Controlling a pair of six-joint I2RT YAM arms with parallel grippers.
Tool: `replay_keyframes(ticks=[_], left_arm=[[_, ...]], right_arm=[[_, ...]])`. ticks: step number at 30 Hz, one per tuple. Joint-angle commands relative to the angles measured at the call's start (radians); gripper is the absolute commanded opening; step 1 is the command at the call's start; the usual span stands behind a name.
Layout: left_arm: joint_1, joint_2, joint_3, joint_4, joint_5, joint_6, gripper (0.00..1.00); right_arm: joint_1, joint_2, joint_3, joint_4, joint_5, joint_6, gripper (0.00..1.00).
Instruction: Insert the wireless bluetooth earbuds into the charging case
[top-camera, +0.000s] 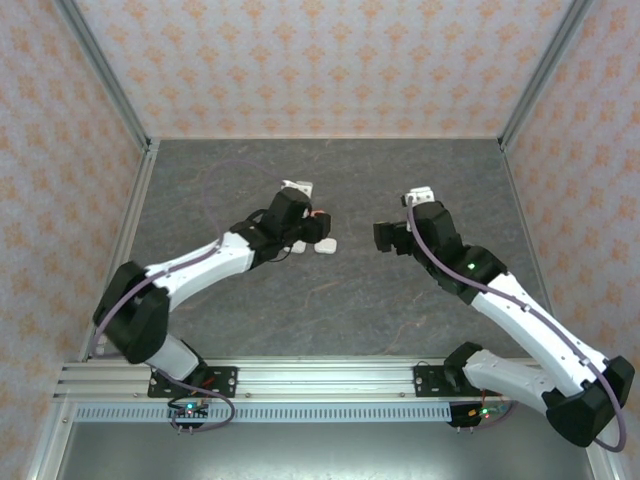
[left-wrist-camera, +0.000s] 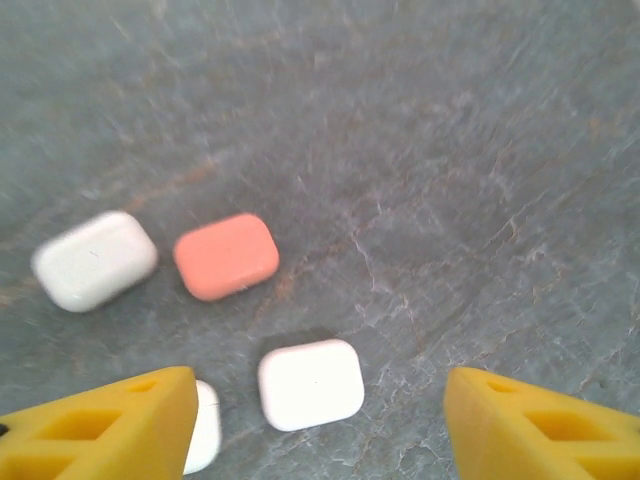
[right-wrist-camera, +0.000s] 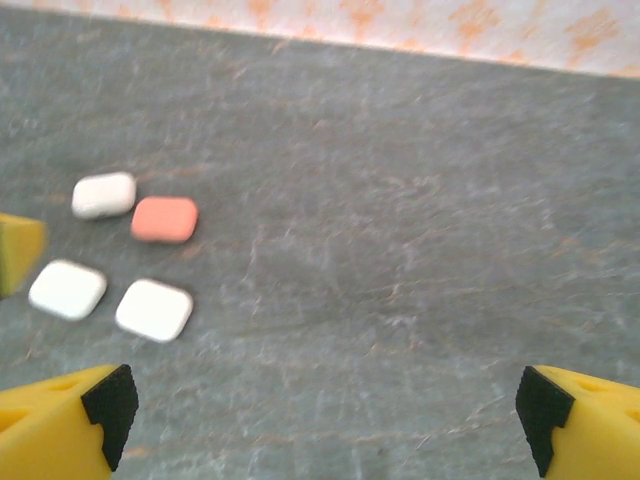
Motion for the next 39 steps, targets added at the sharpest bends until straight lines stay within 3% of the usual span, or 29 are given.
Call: replay_keyframes(ticks=[1,7,13,19,25,28,32,34,36,39], left_arm=[[0.015,-0.116,-0.084,0.004,-0.132,0.052,0.72],[0.065,-0.360,-0.263,0.054,-0.316,0.084,0.80],[0.147,-0.567,-0.432,0.167,-0.498,0.194,0.90],[0.248,-0.572,-0.501,0.244,-0.545,0.239,0.92],[0.276,-0.519,-0.594,0.428,-0.599,0.301,0.96],[0.304,-0.484,-0.620,0.483,-0.566,0.320,0.96],[0.324,-0.424,-0.658,0.588,-0.523,0.359,0.96],[0.334,-0.387,-0.680,0.654,-0.496,0.376,0.96],[0.342,-0.349,-0.703,0.722,-0.477,0.381,0.96],[0.349,-0.278,-0.712,0.785,-0.457,0.411,0.96]], right_arm=[[-0.032,-0.058,-0.077,0.114,0.139,-0.016,0.99],[-0.158,-0.075,-0.276,0.356,0.263,0.006,0.99],[-0.331,0.065,-0.461,0.705,0.302,-0.026,0.99],[-0.401,0.311,-0.570,1.174,0.249,-0.107,0.99],[-0.418,0.507,-0.618,1.456,0.182,-0.173,0.99],[-0.458,0.486,-0.630,1.428,0.100,-0.144,0.99],[-0.523,0.576,-0.594,1.445,0.013,-0.098,0.99],[-0.545,0.560,-0.532,1.285,-0.041,-0.084,0.99],[-0.587,0.569,-0.517,1.273,-0.114,-0.063,0.99],[-0.591,0.565,-0.518,1.267,-0.120,-0.062,0.99]])
